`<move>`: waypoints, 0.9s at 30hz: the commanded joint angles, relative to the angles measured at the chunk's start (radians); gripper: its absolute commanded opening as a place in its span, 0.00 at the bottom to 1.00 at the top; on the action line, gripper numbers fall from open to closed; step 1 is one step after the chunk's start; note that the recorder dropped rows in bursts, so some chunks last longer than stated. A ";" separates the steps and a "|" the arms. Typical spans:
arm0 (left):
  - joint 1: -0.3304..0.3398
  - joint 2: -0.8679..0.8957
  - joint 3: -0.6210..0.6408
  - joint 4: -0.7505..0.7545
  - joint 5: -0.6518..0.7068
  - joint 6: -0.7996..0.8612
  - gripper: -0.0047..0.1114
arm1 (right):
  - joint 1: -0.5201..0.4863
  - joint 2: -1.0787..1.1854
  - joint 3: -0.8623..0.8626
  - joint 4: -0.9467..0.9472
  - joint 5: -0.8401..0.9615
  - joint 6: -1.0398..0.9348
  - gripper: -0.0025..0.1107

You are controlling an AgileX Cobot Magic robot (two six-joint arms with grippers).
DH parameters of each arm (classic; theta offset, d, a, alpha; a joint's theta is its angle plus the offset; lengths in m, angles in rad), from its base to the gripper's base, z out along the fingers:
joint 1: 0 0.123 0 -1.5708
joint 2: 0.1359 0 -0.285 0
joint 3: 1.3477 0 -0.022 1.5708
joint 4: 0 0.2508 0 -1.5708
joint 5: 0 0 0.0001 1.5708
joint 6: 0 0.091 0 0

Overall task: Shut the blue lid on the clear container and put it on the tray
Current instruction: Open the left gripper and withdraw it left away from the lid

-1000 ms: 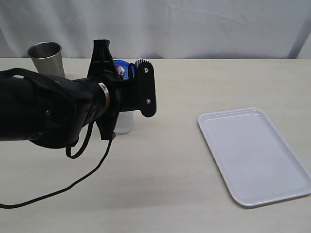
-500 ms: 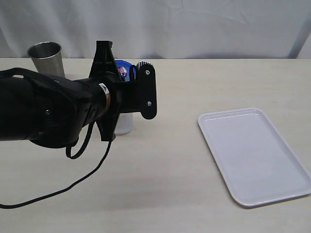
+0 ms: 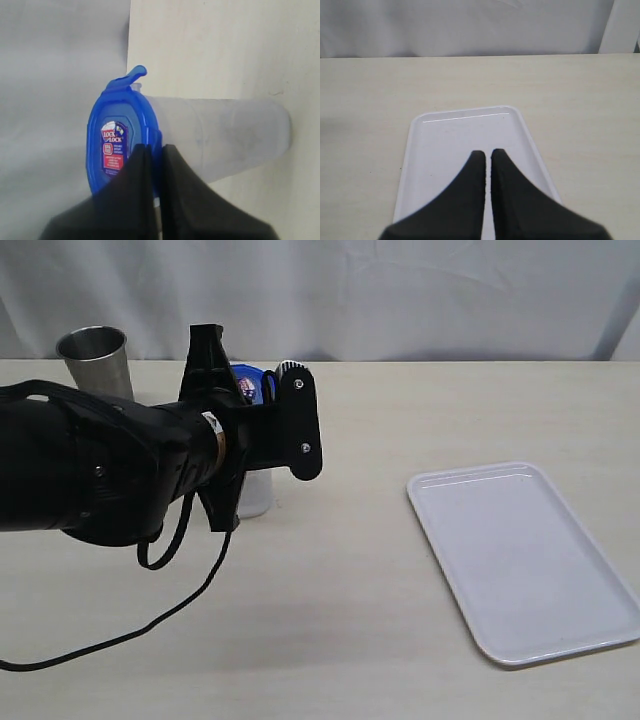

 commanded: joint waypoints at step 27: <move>0.029 -0.256 0.002 -0.198 -0.011 -0.142 0.45 | 0.001 -0.004 0.001 0.000 -0.002 0.001 0.06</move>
